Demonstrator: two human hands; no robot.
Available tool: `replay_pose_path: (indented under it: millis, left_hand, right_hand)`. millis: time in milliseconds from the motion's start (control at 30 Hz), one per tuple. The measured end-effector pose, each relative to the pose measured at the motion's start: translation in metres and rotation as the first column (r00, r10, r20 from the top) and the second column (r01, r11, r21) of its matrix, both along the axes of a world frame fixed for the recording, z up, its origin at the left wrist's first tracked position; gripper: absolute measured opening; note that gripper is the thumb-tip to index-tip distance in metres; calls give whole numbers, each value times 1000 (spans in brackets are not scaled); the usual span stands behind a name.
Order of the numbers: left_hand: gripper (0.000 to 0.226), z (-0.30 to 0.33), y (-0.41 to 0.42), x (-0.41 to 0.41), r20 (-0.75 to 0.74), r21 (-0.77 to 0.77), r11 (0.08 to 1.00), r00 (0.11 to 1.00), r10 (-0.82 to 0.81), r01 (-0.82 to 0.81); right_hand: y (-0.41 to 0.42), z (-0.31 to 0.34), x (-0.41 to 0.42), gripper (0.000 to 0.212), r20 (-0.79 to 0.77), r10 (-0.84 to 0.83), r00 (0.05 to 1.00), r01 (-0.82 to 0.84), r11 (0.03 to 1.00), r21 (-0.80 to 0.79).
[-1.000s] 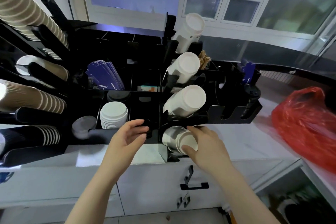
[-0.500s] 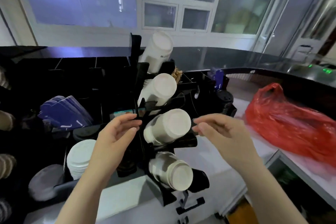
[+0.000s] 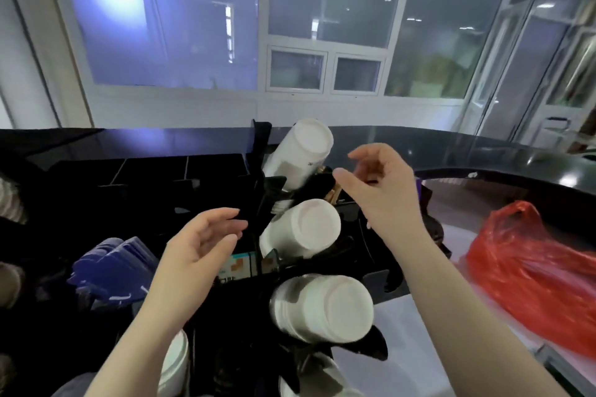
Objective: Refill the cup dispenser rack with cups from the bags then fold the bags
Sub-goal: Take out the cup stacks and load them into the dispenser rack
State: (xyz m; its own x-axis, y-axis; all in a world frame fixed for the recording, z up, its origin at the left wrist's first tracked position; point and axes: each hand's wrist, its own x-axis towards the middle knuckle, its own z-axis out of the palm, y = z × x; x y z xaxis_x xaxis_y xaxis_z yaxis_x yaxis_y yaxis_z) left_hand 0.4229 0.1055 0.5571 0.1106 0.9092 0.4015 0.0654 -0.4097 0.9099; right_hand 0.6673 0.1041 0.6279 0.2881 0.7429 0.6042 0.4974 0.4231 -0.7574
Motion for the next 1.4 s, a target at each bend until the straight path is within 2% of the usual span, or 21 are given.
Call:
replay_pose_path:
  millis: [133,200,267,400,500,700,933,1133,1300,1400]
  left_hand:
    - [34,10,13,-4,-16,9,999,999,51,-51]
    - [35,12,18,-5,-28,10,997,997,76,-76]
    - [35,12,21,-6,-39,-4,995,995,95,-95]
    - [35,7,23,-6,-57,-31,993,992,113,-115]
    - [35,5,22,-4,-59,-34,993,992,113,-115]
    - [35,7,16,-4,-61,-26,993,992,112,-114]
    - [35,4,0,-8,-34,-17,993,992,118,-119]
    - [34,0,-10,-16,-21,-17,991,991,130,-130]
    - [35,-3,-16,-17,-29,-24,992,992,124,-125]
    - [34,-2,-18,-16,-27,-25,992,992,123,-123]
  right_hand:
    - [47,22,-9,73,59,129,990,-118,980,-162]
    - [63,28,-13,63,187,172,967,-141,975,-169]
    - [72,29,-14,51,253,126,959,-99,988,-115]
    - [72,22,-17,63,287,40,957,-20,997,-74]
    - [71,17,-27,67,343,93,935,-71,995,-75]
    - [75,19,-31,82,428,177,886,-111,978,-175]
    - [72,16,-28,81,407,245,880,-151,957,-248]
    - [70,16,-24,64,358,264,896,-183,953,-243]
    - [67,19,-20,51,296,197,935,-145,972,-186]
    - [65,18,-20,48,306,200,931,-141,969,-204]
